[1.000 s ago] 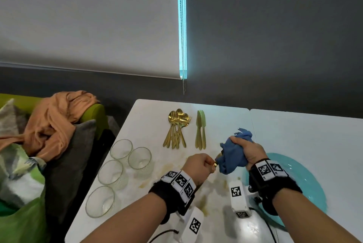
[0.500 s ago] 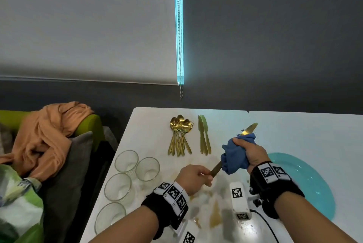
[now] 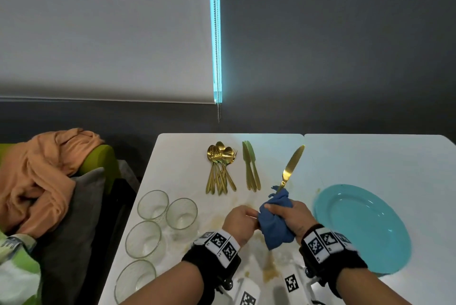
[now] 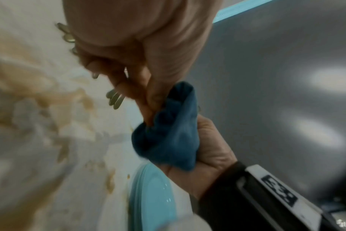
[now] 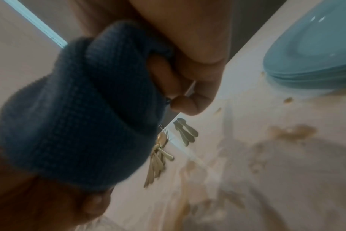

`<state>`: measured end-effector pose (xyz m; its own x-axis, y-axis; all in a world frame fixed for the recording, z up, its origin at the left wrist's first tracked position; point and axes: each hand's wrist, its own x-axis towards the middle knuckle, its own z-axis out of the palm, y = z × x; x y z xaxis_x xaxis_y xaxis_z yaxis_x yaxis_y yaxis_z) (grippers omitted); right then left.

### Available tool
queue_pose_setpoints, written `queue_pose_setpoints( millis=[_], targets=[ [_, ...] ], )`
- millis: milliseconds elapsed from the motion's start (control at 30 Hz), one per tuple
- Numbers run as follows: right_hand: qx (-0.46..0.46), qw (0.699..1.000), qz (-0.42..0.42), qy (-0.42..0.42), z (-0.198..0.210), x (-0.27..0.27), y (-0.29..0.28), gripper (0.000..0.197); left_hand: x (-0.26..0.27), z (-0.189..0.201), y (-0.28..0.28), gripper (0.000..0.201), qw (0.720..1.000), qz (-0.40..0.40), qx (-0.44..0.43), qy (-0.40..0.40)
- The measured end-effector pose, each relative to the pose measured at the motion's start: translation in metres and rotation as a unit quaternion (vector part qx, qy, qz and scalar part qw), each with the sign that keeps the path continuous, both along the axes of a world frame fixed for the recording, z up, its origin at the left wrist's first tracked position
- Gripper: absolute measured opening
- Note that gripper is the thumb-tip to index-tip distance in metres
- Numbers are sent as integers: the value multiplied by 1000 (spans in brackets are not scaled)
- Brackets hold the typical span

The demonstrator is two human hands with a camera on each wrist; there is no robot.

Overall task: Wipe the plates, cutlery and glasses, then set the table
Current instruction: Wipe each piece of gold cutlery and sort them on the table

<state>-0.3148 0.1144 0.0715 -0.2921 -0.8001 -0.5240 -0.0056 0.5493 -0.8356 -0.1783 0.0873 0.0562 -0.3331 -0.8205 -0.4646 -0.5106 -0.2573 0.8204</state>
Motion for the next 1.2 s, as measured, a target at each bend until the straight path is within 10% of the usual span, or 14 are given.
queue_pose_setpoints(
  millis=[433, 633, 867, 1200],
  targets=[
    [27, 991, 118, 59, -11, -12, -12, 9, -47, 14, -53, 22, 999, 3, -43, -11],
    [103, 970, 201, 89, -22, -43, -8, 20, -67, 11, -77, 23, 992, 126, -24, 12],
    [38, 990, -58, -124, -15, -91, -56, 6, -80, 6, -81, 20, 995, -32, -46, -81],
    [28, 989, -143, -3, -20, -137, -123, 16, -91, -15, -85, 22, 992, -55, -19, -110]
  ],
)
